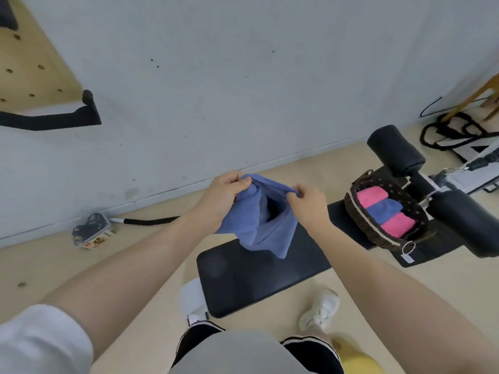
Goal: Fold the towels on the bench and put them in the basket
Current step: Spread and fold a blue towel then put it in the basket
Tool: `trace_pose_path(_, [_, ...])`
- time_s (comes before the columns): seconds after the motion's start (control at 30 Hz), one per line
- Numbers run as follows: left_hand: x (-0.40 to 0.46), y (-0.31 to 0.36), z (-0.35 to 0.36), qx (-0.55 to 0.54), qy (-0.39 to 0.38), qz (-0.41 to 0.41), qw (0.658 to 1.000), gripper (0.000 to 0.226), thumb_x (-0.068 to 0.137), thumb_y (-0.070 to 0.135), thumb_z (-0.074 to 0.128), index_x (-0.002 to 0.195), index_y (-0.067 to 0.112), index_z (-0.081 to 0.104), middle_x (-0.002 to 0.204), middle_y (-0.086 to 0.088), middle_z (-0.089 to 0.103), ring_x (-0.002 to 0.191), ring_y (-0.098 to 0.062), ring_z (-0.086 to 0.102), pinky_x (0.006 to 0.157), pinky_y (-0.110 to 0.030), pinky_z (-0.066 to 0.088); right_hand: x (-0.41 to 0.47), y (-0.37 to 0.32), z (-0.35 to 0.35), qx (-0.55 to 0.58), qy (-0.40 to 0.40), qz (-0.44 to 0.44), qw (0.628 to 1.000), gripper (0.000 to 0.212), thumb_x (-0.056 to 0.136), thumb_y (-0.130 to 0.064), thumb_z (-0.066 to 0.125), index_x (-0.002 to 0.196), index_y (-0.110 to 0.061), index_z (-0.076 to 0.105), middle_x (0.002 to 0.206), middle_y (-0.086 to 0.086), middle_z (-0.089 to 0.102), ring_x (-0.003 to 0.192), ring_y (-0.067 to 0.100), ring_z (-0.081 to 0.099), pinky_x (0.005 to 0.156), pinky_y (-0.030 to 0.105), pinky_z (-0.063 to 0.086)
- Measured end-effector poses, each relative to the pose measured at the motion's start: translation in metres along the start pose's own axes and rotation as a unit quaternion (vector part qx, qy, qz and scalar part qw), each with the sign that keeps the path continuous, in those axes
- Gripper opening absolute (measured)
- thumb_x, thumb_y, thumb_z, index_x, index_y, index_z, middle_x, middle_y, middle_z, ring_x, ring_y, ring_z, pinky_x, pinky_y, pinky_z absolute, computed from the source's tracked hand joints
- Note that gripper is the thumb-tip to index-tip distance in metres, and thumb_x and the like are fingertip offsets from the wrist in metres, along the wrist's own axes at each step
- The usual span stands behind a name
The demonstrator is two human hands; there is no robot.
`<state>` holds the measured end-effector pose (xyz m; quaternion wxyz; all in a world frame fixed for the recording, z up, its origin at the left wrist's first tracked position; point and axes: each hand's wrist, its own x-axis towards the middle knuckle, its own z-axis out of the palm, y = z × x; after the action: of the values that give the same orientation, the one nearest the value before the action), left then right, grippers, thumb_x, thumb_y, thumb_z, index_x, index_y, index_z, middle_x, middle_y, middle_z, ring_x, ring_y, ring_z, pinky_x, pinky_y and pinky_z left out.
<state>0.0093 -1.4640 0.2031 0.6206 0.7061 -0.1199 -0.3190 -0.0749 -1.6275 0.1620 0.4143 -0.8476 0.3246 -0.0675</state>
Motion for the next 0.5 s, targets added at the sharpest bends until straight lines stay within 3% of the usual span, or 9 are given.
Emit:
trace_pose_path(0.1, [0.017,-0.013,0.01,-0.022,0.041,-0.014,0.999,0.031,0.096,0.016,0.047,0.065,0.016,0.045,0.057,0.004,0.045,0.049,-0.007,0.045,0.052,-0.019,0.037,0.04,0.015,-0.003,-0.024,-0.036,-0.042,0.998,0.014,0.09,-0.009,0.044,0.087,-0.005,0.057,0.071,0.005,0.053,0.057,0.013,0.044,0.05,0.024,0.033])
trace_pose_path(0.2, [0.039,-0.031,0.028,-0.033,0.097,-0.037,0.994,0.03,0.096,0.016,0.048,0.065,0.015,0.048,0.054,0.007,0.049,0.049,-0.006,0.046,0.054,-0.022,0.037,0.078,0.042,-0.005,-0.055,-0.062,-0.068,0.994,0.012,0.089,-0.012,0.043,0.083,-0.01,0.054,0.068,0.003,0.053,0.061,0.019,0.047,0.056,0.031,0.039])
trace_pose_path(0.33, [0.067,-0.056,0.055,0.016,0.231,-0.069,0.97,0.03,0.095,0.016,0.05,0.065,0.014,0.045,0.062,0.002,0.046,0.059,-0.013,0.042,0.06,-0.024,0.037,0.126,0.081,-0.019,-0.122,-0.124,-0.071,0.982,0.013,0.089,-0.01,0.04,0.083,-0.011,0.052,0.064,0.0,0.049,0.063,0.022,0.049,0.055,0.029,0.038])
trace_pose_path(0.4, [0.077,-0.067,0.066,0.056,0.277,-0.071,0.957,0.025,0.094,0.016,0.051,0.069,0.012,0.049,0.068,-0.001,0.049,0.067,-0.017,0.045,0.065,-0.032,0.04,0.148,0.096,-0.031,-0.155,-0.149,-0.08,0.973,0.014,0.089,-0.009,0.039,0.084,-0.011,0.051,0.065,0.0,0.049,0.066,0.024,0.05,0.054,0.029,0.037])
trace_pose_path(0.5, [0.09,-0.08,0.076,0.138,0.331,-0.064,0.931,0.019,0.093,0.019,0.051,0.085,0.004,0.058,0.078,-0.004,0.056,0.078,-0.019,0.05,0.075,-0.038,0.042,0.175,0.111,-0.043,-0.166,-0.155,-0.1,0.969,0.017,0.087,-0.008,0.037,0.085,-0.011,0.053,0.075,0.005,0.053,0.073,0.027,0.052,0.064,0.036,0.043])
